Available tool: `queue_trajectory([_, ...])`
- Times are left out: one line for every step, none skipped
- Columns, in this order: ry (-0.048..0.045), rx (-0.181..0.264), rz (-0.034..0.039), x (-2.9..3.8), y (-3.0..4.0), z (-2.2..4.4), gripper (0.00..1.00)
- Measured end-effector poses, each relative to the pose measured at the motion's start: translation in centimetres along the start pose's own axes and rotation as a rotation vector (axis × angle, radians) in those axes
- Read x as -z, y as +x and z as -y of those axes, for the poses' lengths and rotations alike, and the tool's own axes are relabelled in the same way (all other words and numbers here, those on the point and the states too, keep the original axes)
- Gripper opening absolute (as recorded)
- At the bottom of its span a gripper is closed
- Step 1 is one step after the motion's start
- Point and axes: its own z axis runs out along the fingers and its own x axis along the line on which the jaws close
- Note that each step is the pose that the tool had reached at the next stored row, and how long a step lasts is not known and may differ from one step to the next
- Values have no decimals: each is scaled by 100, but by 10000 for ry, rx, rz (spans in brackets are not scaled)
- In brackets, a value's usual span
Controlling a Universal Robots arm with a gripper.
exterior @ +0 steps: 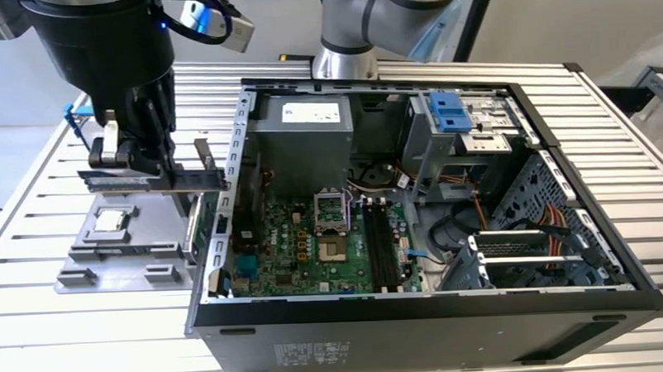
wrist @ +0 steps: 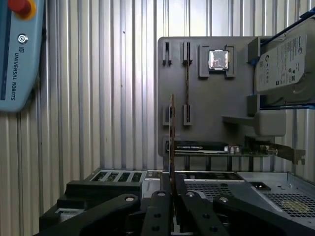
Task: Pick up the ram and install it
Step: 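Pick up the ram and move it above insertion slot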
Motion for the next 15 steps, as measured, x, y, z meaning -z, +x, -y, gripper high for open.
queue_trajectory([-1,0,0,1,0,10,0])
queue_trajectory([0,0,0,1,0,21,0])
queue_trajectory([0,0,0,1,0,31,0])
queue_trajectory([0,1,0,1,-1,41,0])
queue_trajectory([0,1,0,2,-1,51,0])
queue_trajectory([0,0,0,2,-1,62,0])
queue_trajectory([0,1,0,2,-1,72,0])
queue_trajectory([-1,1,-1,3,-1,81,0])
queue_trajectory([0,1,0,3,-2,90,0])
queue_trajectory([0,1,0,4,-1,100,0])
queue_trajectory([0,1,0,4,-2,109,0])
queue_trajectory([0,1,-1,4,-2,118,0])
queue_trajectory([0,1,0,4,-2,127,0])
queue_trajectory([0,1,0,5,-2,137,0])
queue_trajectory([0,1,0,5,-2,145,0])
